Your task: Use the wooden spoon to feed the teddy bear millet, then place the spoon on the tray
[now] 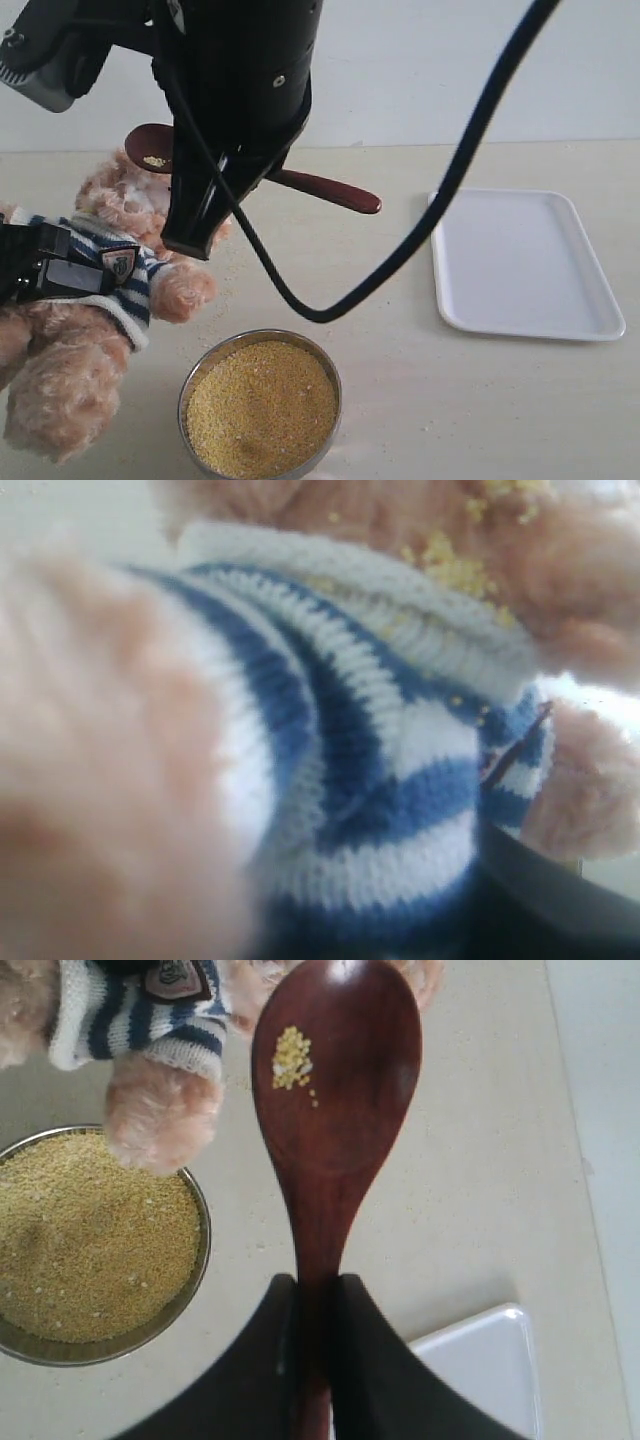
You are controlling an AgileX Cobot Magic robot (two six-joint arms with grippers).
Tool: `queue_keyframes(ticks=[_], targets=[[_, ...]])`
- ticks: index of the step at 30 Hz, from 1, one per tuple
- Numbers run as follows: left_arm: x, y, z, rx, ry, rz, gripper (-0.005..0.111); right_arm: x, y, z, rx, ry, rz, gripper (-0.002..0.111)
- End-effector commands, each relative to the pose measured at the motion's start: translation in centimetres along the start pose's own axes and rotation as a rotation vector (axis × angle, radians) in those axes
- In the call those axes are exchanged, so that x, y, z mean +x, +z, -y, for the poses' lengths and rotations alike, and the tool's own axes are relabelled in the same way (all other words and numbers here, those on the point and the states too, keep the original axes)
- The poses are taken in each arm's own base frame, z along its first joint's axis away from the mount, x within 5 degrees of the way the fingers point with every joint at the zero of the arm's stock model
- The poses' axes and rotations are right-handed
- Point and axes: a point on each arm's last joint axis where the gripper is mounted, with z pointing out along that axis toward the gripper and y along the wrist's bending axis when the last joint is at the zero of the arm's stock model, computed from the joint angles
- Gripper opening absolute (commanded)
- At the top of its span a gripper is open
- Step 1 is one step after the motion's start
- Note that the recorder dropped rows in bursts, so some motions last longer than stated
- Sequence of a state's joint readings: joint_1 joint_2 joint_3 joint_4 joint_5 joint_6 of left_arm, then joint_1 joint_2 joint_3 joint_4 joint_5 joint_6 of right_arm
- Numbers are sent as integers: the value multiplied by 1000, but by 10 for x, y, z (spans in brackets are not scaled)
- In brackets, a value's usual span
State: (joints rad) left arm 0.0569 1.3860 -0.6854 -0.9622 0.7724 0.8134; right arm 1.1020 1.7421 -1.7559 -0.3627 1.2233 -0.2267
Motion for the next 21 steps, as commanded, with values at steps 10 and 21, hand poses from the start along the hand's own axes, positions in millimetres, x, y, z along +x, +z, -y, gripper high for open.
queue_keyframes(ticks=[10, 21], targets=[[-4, -1, 2, 19, -9, 22, 5, -35, 46, -27, 480, -291, -128, 0], [-3, -1, 2, 22, -9, 19, 5, -54, 64, -50, 671, -392, -114, 0]])
